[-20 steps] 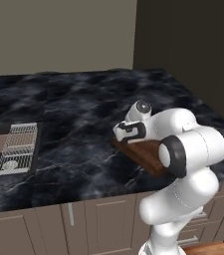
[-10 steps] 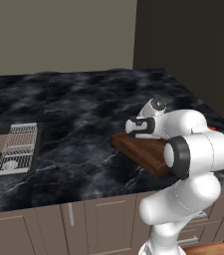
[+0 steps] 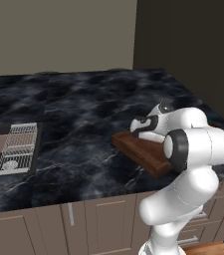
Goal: Place the bowl with cake and the cupcake onto the tray.
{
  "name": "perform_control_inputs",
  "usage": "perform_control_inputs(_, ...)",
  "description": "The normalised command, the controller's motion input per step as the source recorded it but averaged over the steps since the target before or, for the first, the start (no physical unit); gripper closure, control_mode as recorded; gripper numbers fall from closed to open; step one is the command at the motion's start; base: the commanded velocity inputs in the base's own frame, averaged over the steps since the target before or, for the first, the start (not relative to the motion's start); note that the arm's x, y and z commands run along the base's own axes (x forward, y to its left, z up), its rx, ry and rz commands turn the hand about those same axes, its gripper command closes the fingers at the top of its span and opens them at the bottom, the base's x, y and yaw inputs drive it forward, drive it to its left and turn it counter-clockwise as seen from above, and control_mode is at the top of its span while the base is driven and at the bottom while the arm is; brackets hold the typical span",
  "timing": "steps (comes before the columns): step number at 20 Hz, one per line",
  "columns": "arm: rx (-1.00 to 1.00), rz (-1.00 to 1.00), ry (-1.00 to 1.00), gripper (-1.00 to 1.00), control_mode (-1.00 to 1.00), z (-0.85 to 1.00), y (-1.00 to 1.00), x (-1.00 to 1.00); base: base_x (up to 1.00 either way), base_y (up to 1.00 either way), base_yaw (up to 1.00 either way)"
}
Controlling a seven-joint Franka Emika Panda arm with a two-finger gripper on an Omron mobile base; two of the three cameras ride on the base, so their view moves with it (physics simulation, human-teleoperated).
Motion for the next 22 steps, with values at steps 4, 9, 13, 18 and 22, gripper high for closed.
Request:
perform_control_inputs(4,0.00,0.00,0.06,1.00,-1.00,-0.31,-0.07,0.30,0.00,0.00,0.00)
perform_control_inputs(9,0.00,0.00,0.07,1.00,-1.00,-0.37,-0.04,0.38,0.00,0.00,0.00)
perform_control_inputs(13,0.01,0.00,0.04,1.00,-1.00,-0.40,-0.09,0.28,0.00,0.00,0.00)
perform_control_inputs(18,0.02,0.00,0.02,1.00,-1.00,-0.41,-0.14,0.29,0.00,0.00,0.00)
perform_control_inputs(22,0.04,0.00,0.01,1.00,-1.00,-0.47,-0.15,0.31,0.00,0.00,0.00)
